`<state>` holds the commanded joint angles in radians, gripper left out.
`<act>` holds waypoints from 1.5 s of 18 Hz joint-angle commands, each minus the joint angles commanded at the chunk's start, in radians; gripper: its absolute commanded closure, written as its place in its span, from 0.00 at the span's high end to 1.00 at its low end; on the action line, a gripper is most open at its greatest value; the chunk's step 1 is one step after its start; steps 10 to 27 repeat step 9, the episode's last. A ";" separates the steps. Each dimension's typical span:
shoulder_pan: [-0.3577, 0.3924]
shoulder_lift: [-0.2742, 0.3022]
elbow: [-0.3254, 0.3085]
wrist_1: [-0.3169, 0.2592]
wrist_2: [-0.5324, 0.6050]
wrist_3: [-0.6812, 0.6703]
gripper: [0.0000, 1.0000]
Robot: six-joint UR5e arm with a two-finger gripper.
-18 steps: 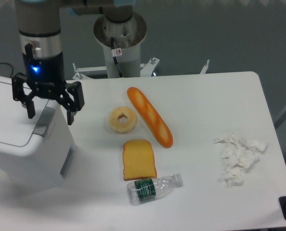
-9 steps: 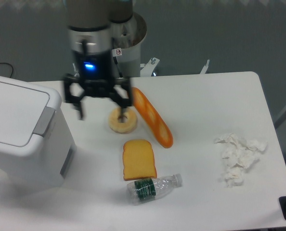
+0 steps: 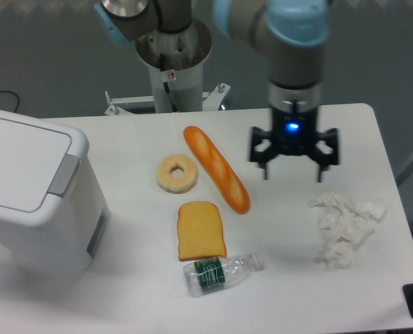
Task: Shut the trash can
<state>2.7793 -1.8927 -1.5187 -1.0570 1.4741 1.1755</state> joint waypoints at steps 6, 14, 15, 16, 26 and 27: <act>0.043 -0.132 0.034 0.014 0.107 0.268 1.00; 0.045 -0.157 0.041 0.017 0.141 0.263 1.00; 0.045 -0.157 0.041 0.017 0.141 0.263 1.00; 0.045 -0.157 0.041 0.017 0.141 0.263 1.00; 0.045 -0.157 0.041 0.017 0.141 0.263 1.00; 0.045 -0.157 0.041 0.017 0.141 0.263 1.00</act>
